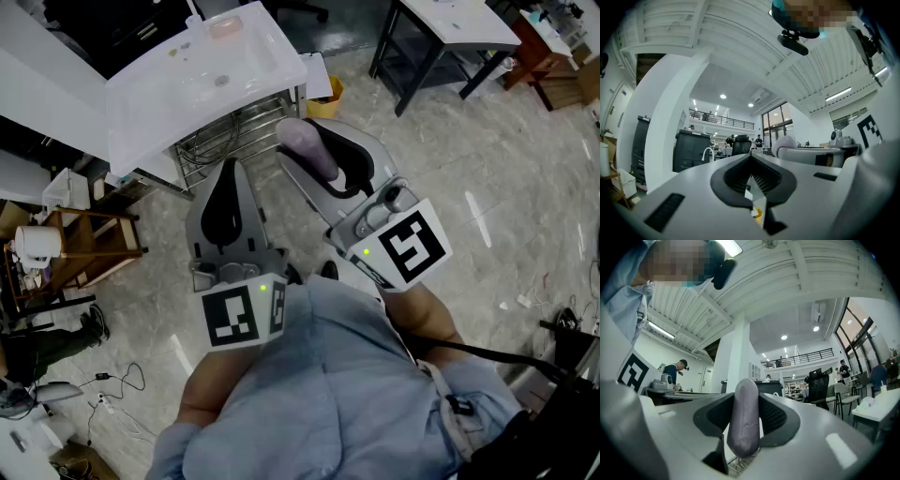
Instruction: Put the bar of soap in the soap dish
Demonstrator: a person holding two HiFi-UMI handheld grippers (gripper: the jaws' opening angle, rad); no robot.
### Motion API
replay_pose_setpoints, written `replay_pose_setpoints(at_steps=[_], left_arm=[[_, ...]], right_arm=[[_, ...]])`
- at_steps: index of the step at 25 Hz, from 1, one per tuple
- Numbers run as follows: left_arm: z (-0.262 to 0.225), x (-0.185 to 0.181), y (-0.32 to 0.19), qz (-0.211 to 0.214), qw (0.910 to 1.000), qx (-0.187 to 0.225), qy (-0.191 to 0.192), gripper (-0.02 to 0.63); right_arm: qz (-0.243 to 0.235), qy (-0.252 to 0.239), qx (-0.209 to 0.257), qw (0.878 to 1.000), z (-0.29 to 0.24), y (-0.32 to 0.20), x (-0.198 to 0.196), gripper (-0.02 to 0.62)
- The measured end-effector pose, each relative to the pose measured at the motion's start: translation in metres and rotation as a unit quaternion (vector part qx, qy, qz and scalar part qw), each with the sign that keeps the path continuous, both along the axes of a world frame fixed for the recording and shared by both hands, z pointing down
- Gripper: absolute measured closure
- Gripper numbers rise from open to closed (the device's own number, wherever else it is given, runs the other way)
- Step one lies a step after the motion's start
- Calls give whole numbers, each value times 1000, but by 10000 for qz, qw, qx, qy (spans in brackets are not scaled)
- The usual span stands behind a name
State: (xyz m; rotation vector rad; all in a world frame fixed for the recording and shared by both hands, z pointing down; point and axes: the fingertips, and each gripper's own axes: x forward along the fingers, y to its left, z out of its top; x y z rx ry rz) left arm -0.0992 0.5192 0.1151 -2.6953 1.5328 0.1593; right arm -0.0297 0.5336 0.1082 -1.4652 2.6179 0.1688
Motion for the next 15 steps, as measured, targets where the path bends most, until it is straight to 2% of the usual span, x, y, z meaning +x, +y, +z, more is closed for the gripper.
replay_pose_setpoints(at_steps=[8, 15], left_arm=[[3, 12, 5, 34, 10000, 14, -30, 601], [2, 25, 11, 78, 9999, 42, -95, 601]], right_arm=[[16, -71, 63, 10000, 0, 6, 11, 442], [-70, -349, 159, 9992, -6, 15, 23, 442]])
